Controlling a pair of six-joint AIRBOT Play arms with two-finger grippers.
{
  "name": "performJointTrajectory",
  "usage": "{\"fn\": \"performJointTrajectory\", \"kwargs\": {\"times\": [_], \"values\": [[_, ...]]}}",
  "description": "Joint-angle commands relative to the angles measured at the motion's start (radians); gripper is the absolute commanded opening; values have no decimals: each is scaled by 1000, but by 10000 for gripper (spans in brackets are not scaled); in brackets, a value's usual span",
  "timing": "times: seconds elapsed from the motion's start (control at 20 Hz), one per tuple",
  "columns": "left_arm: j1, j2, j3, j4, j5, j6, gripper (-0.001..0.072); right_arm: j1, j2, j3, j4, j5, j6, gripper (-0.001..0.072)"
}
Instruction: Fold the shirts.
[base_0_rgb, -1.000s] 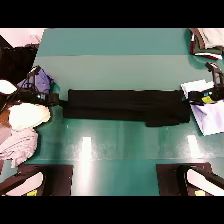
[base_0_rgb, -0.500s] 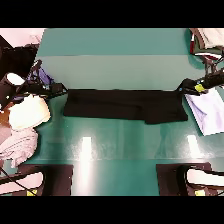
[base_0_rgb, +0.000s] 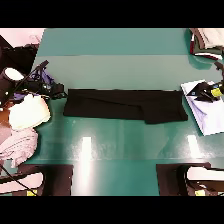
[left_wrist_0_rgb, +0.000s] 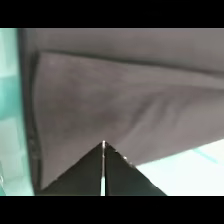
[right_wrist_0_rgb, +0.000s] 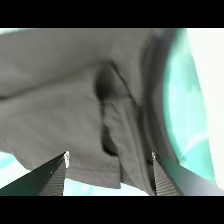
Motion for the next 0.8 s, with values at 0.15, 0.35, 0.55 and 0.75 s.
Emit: {"fn": "performJointTrajectory", "kwargs": {"times": [0.15,0.35,0.55,0.75], "values": [[-111,0,3,-6,-11,3,34,-40,-143,2,84,29,-97,607],[-177,0,3,-6,42,2,33,-21,-199,2,103,-18,-130,599],[-192,0,3,-10,58,-8,33,12,-204,2,72,-104,-131,599],[-192,0,3,-10,58,-8,33,32,-204,2,46,-108,-138,598]]}}
